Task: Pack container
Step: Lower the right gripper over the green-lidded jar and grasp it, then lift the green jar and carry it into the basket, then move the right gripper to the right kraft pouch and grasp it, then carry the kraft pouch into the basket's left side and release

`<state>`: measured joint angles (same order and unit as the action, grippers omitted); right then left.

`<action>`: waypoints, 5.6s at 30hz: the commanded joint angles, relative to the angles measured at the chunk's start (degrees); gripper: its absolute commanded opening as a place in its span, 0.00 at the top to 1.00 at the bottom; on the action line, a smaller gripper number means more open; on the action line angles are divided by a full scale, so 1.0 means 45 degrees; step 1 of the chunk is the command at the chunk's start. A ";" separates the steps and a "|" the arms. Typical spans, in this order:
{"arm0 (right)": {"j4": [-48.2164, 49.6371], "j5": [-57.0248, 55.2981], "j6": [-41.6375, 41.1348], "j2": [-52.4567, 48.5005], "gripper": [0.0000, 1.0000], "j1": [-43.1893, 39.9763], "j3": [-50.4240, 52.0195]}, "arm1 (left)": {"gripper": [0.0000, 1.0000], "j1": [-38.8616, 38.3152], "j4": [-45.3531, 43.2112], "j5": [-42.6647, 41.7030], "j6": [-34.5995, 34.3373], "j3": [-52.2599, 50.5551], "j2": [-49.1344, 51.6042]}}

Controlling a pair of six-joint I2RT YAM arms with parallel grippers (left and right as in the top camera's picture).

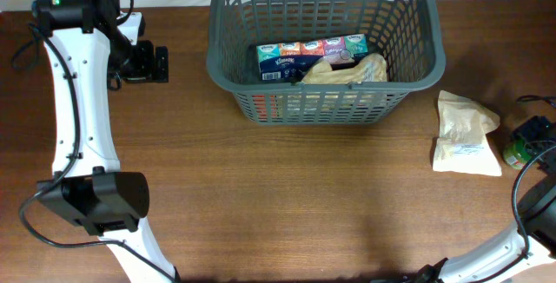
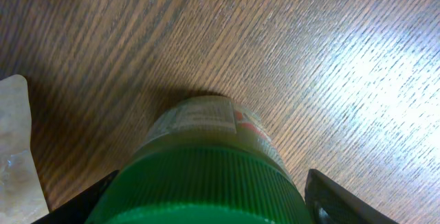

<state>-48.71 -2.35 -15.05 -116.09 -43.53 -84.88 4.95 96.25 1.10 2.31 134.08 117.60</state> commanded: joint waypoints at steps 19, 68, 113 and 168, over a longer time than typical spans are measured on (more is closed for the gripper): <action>0.0976 -0.0146 -0.0350 0.0049 0.24 -0.0010 0.0991 | 0.01 0.0019 0.0005 0.0087 -0.0136 -0.0029 -0.0039; -0.2186 0.4702 0.5629 0.1991 0.96 1.1370 -0.8636 | 0.01 0.0019 0.0005 0.0087 -0.0136 -0.0029 -0.0039; -0.7320 0.1545 0.0316 0.0563 0.18 0.2346 -1.1006 | 0.01 0.0019 0.0005 0.0087 -0.0136 -0.0029 -0.0039; -0.2803 0.7189 0.3045 0.4065 0.96 0.5508 -1.1327 | 0.01 0.0019 0.0005 0.0087 -0.0136 -0.0029 -0.0039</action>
<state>-61.04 25.71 -5.06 -98.19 -26.37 -134.69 4.95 96.25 1.13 2.31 134.08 117.60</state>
